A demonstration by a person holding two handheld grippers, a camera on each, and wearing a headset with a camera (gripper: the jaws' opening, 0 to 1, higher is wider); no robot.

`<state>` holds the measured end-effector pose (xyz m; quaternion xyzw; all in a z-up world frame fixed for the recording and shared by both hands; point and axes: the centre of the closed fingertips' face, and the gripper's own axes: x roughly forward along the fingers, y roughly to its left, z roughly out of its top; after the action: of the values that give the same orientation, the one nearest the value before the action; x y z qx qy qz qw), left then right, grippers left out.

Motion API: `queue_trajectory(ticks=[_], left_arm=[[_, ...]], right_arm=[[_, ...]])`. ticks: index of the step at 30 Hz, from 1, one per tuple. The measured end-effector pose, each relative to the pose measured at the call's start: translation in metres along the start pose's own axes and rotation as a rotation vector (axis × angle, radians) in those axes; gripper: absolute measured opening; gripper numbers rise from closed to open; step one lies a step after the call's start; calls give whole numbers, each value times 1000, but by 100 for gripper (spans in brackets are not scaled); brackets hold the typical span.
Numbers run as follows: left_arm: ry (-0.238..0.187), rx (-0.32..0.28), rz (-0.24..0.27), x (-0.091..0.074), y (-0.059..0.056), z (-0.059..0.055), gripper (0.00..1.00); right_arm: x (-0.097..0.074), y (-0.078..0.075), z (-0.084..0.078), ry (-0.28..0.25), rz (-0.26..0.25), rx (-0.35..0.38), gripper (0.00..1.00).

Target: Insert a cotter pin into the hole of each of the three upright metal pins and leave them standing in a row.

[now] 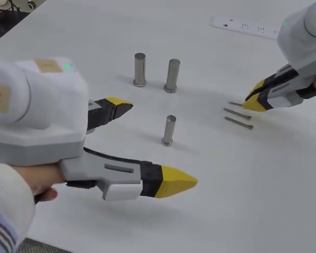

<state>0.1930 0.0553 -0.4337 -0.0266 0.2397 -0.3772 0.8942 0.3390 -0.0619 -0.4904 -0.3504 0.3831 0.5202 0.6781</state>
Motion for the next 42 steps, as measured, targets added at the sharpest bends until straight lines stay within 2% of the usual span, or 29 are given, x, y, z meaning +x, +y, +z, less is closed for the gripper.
queue_trajectory(ticks=[12,28,37,42], left_arm=[[-2,-4,2,0,1,0,99],[3,-3,3,0,1,-2,96],[6,4,5,-2,1,-1,94],[2,1,8,-2,2,1,93]], right_arm=[[7,-3,-3,19,14,-9,0],[7,-5,-4,27,-2,-36,0],[-3,-2,-3,27,-29,-69,0],[-13,3,0,3,-46,-79,0]])
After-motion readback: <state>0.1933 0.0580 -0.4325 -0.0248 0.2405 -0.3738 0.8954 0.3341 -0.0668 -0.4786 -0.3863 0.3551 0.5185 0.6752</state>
